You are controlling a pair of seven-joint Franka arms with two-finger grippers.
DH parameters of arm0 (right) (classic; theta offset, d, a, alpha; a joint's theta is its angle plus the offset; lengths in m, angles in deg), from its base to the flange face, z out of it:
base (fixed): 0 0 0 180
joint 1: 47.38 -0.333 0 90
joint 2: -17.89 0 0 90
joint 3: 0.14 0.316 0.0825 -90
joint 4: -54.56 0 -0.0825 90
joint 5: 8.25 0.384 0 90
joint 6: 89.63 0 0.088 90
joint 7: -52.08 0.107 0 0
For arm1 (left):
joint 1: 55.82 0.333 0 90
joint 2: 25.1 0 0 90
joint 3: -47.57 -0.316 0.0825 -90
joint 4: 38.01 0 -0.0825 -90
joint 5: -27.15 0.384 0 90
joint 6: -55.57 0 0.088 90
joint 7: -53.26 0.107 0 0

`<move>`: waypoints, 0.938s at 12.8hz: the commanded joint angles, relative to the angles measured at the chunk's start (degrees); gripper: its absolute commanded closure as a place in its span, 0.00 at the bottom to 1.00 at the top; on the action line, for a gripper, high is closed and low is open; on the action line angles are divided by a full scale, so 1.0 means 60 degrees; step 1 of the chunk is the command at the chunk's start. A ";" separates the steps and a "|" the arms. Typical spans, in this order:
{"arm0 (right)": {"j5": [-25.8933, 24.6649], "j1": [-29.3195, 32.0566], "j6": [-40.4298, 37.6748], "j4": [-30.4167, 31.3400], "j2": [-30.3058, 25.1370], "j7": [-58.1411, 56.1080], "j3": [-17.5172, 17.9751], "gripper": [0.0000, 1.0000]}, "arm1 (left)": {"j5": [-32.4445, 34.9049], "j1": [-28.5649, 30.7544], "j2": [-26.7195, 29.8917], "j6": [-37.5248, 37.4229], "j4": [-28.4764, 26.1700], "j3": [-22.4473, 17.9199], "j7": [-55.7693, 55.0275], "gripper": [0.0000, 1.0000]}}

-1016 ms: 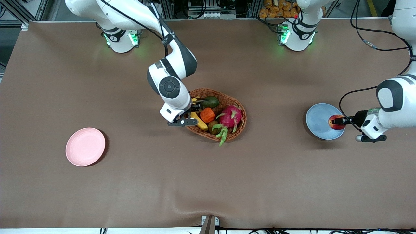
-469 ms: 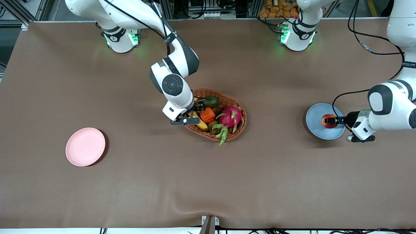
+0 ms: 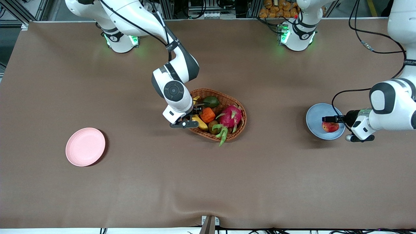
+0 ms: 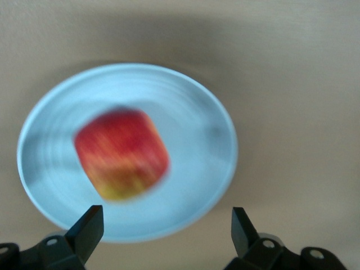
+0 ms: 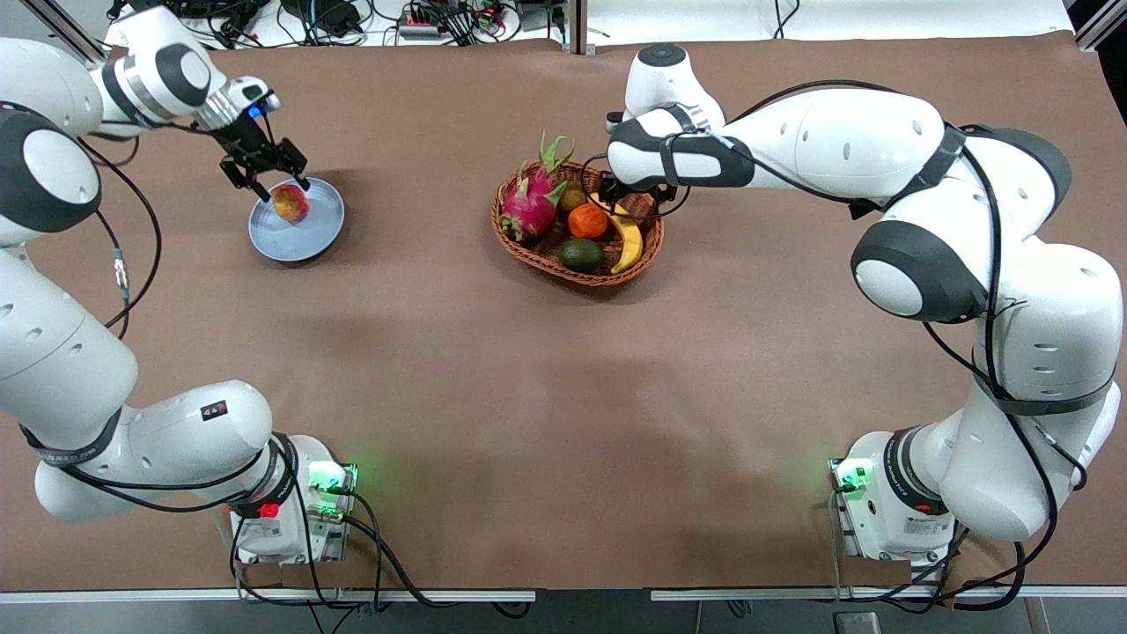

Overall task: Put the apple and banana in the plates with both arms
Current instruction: 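Lower the apple onto the blue plate while the right gripper reaches the banana, then open the left gripper and lift away while the right gripper grasps the banana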

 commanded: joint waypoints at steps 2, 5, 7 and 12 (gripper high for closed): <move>-0.0065 -0.0097 0.0159 0.0024 0.0188 0.0556 0.0036 0.18 | -0.0146 0.0013 0.1139 -0.2262 0.0833 0.1048 -0.2302 0.00; -0.0050 -0.0111 0.0145 0.0024 0.0189 0.0716 0.0080 0.19 | -0.0087 0.0013 0.1242 -0.3204 0.1671 0.2380 -0.4703 0.00; -0.0050 -0.0315 0.0159 0.0024 0.0188 0.0878 0.0080 0.19 | 0.0015 -0.0031 0.1505 -0.3264 0.1862 0.3303 -0.6344 0.00; -0.0065 -0.0507 0.0072 -0.0063 -0.0016 0.1260 0.0080 0.17 | 0.1052 -0.0119 0.1565 -0.3380 0.2360 0.5062 -0.8914 0.00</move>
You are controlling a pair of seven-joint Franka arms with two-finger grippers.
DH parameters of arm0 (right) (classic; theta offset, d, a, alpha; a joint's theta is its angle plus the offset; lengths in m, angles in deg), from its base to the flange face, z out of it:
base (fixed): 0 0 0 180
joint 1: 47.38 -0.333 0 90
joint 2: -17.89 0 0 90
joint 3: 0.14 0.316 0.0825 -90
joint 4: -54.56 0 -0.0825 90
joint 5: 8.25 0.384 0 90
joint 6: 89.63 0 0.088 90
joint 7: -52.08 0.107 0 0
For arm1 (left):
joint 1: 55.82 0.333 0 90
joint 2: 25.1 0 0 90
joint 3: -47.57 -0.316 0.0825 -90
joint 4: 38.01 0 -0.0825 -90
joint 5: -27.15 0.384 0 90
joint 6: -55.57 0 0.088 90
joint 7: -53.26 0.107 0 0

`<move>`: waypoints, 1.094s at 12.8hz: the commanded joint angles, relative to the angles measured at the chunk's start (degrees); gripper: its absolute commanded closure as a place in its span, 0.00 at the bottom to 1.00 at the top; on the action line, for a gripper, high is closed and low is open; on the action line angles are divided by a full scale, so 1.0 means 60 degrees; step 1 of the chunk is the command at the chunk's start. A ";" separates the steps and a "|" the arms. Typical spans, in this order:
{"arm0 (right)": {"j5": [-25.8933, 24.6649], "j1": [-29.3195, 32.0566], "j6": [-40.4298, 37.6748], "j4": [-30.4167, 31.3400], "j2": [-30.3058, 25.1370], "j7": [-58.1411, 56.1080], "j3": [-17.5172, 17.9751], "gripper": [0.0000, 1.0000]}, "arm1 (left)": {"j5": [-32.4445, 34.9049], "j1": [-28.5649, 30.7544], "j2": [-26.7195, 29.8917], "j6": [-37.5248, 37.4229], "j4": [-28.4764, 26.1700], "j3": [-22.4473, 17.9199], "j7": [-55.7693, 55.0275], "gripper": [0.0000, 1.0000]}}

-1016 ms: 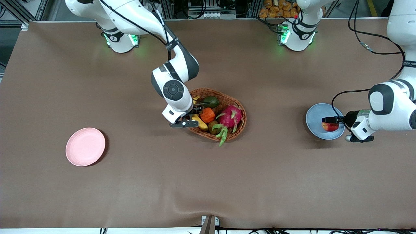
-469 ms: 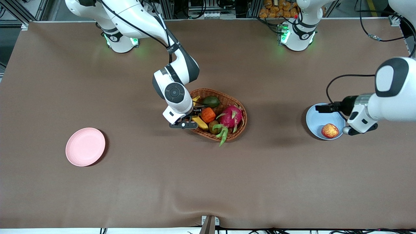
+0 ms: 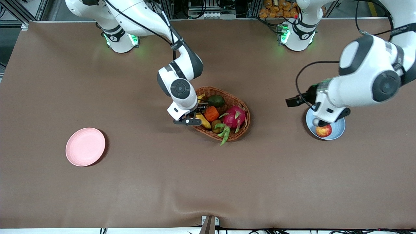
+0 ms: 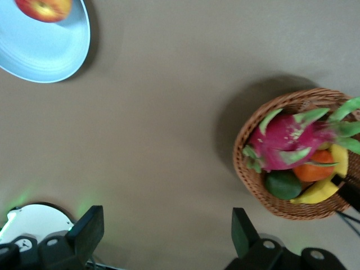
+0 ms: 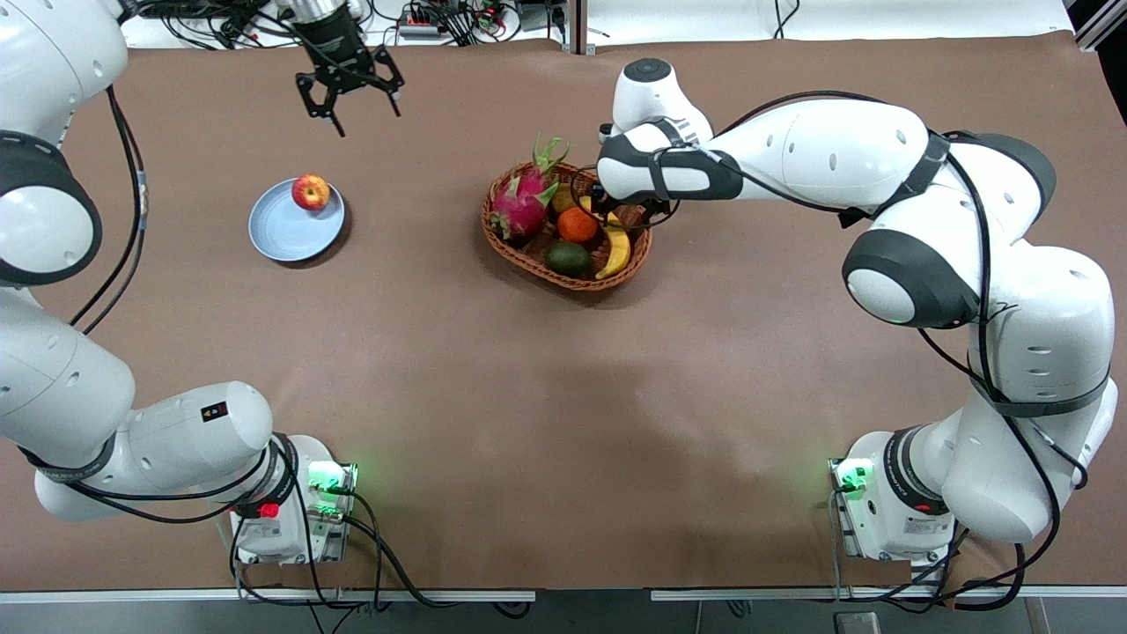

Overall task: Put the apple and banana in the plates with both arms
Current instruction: 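Open the left gripper and lift away while the right gripper grasps the banana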

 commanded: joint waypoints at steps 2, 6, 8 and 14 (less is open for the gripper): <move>-0.0064 -0.0102 -0.0040 -0.0038 -0.0340 0.0298 0.0042 0.16 | 0.1431 -0.0004 0.0074 -0.0680 0.0808 0.1011 -0.0609 0.00; -0.0064 -0.0350 -0.0201 0.0035 -0.0356 0.0458 0.0042 0.17 | 0.1611 0.0010 0.0073 -0.1283 0.1673 0.1102 -0.0463 0.00; -0.0064 -0.0584 -0.0114 0.0035 -0.0268 0.1013 0.0042 0.17 | 0.1611 0.0156 0.0088 -0.1459 0.2185 0.0942 -0.0287 0.00; -0.0050 -0.0468 0.0105 0.0050 0.0185 0.1059 0.0057 0.19 | 0.2238 0.0655 0.0015 -0.1488 0.2920 0.0853 0.0678 0.00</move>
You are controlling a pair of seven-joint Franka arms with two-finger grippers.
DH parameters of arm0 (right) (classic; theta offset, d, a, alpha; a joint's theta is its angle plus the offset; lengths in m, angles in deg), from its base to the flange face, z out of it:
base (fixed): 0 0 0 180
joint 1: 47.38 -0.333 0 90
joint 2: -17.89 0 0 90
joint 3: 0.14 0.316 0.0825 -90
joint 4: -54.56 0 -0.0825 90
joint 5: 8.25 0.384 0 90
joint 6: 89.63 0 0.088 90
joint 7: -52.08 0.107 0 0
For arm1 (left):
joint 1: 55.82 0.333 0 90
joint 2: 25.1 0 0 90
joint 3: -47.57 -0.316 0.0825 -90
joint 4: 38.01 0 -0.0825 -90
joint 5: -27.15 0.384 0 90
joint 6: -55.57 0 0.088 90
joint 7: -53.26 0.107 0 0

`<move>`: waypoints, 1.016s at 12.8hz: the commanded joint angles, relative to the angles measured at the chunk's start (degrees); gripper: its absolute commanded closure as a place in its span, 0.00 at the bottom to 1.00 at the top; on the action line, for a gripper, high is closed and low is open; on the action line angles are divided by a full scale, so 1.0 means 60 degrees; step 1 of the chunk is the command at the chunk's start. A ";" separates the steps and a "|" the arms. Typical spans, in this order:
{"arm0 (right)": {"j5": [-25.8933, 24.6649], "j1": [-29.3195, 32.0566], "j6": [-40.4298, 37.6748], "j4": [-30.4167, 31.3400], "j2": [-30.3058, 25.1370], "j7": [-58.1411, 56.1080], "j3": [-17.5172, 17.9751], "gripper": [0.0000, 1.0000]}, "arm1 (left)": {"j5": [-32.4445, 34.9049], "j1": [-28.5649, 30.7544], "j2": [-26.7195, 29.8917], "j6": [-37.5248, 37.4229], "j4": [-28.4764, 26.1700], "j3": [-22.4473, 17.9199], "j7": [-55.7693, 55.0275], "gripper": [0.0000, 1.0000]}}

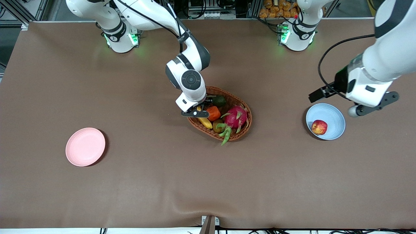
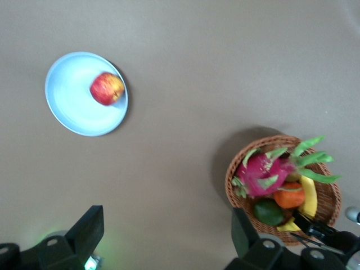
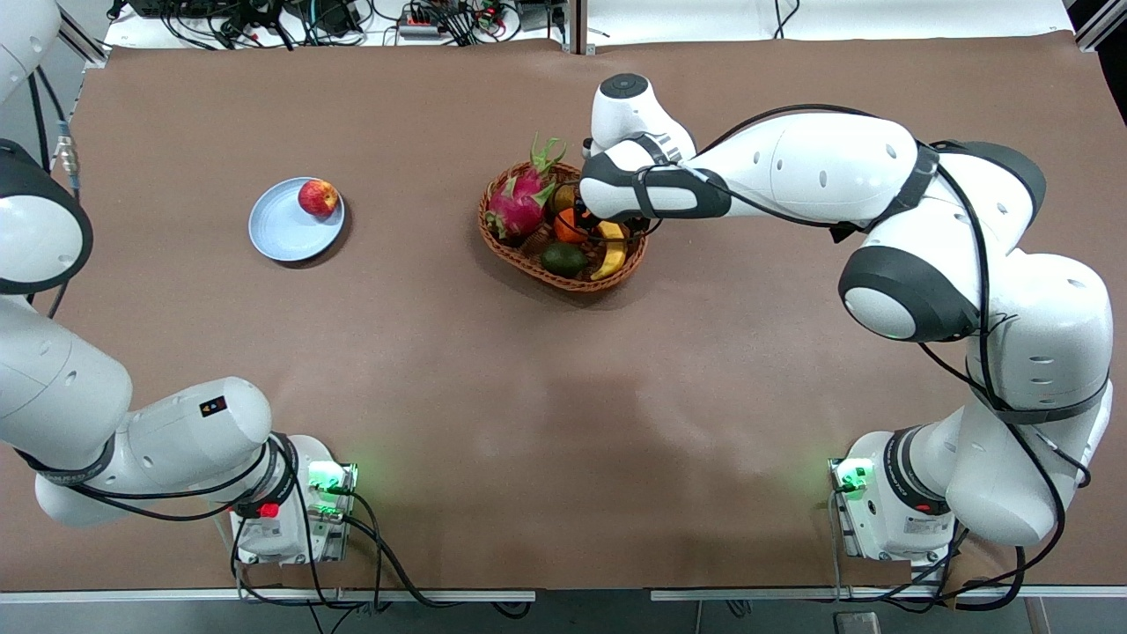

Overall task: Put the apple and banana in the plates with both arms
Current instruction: 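Open the left gripper and lift away while the right gripper grasps the banana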

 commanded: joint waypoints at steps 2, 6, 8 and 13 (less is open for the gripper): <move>-0.0038 0.0018 0.0537 0.0002 0.0363 0.0206 0.0042 0.20 | 0.0768 -0.0033 0.0007 -0.0310 0.0215 0.0059 0.0986 0.00; 0.0563 -0.0201 0.1284 0.0016 0.0787 0.0295 0.0057 0.20 | 0.0857 0.0581 0.0475 -0.0398 0.0200 0.0058 0.2232 0.00; 0.0548 -0.0202 0.1373 0.0031 0.0832 0.0280 0.0042 0.20 | 0.0566 0.0641 0.0941 -0.0354 0.0070 -0.0261 0.2935 0.00; 0.0548 -0.0187 0.1578 0.0148 0.1022 0.0221 0.0042 0.20 | -0.0327 -0.1975 0.1691 -0.0749 -0.0151 -0.3828 0.3785 0.00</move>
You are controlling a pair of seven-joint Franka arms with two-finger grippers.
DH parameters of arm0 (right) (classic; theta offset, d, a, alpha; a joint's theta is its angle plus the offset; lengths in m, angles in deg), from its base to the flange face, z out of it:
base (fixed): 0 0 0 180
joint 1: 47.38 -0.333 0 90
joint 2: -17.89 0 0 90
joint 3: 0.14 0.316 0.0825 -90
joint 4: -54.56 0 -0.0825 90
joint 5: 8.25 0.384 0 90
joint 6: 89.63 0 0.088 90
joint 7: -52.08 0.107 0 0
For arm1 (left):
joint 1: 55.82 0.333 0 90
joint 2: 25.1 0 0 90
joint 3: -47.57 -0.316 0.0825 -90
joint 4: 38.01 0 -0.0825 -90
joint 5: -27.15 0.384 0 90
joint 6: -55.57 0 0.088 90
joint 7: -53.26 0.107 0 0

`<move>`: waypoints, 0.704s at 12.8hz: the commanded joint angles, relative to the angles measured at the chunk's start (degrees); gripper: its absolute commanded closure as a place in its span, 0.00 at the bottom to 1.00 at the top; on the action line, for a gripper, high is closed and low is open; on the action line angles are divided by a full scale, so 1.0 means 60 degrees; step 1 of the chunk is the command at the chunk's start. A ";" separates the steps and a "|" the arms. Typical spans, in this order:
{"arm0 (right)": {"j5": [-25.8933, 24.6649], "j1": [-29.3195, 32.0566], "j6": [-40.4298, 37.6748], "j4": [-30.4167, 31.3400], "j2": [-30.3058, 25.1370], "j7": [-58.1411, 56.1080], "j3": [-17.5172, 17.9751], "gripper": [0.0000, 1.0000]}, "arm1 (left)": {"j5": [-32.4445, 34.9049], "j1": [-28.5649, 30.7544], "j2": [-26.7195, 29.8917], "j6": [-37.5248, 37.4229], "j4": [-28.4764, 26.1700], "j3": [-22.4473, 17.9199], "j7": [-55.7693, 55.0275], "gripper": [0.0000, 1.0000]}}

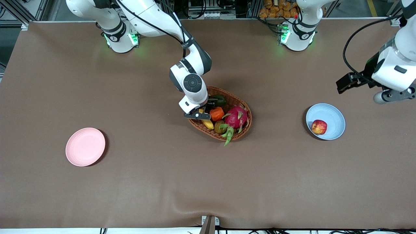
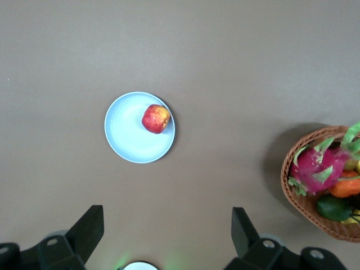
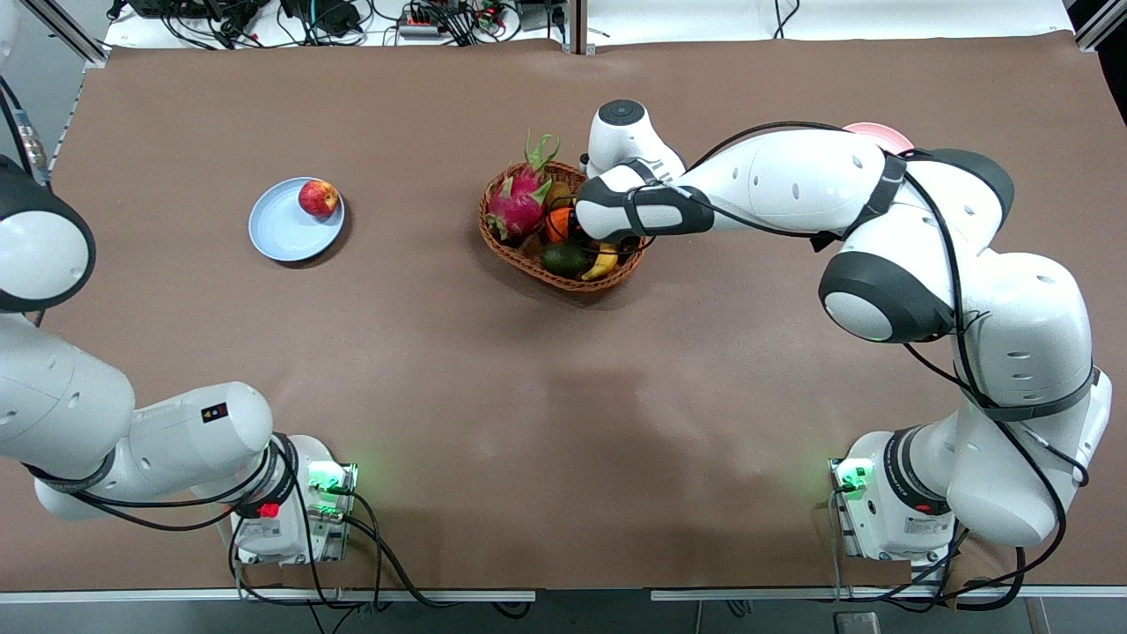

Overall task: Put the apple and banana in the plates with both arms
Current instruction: 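Open the left gripper and lift away while the right gripper grasps the banana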

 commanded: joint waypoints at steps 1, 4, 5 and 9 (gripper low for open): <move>0.0176 -0.0059 0.0427 0.0016 0.0483 0.0063 -0.0073 0.20 | -0.0726 -0.1475 0.0685 -0.0103 -0.0369 -0.2419 0.0807 0.00; 0.0176 -0.0103 0.0471 0.0002 0.0483 0.0063 -0.0073 0.74 | -0.0948 -0.2944 0.1343 -0.0147 -0.0967 -0.4023 0.0853 0.00; 0.0176 -0.0118 0.0500 0.0016 0.0483 0.0063 -0.0073 0.91 | -0.0948 -0.3295 0.1593 -0.0147 -0.1319 -0.4418 0.0853 0.00; 0.0176 -0.0118 0.0384 -0.0027 0.0338 0.0136 -0.0073 1.00 | -0.0977 -0.3651 0.2194 0.0071 -0.1892 -0.4935 0.0853 0.00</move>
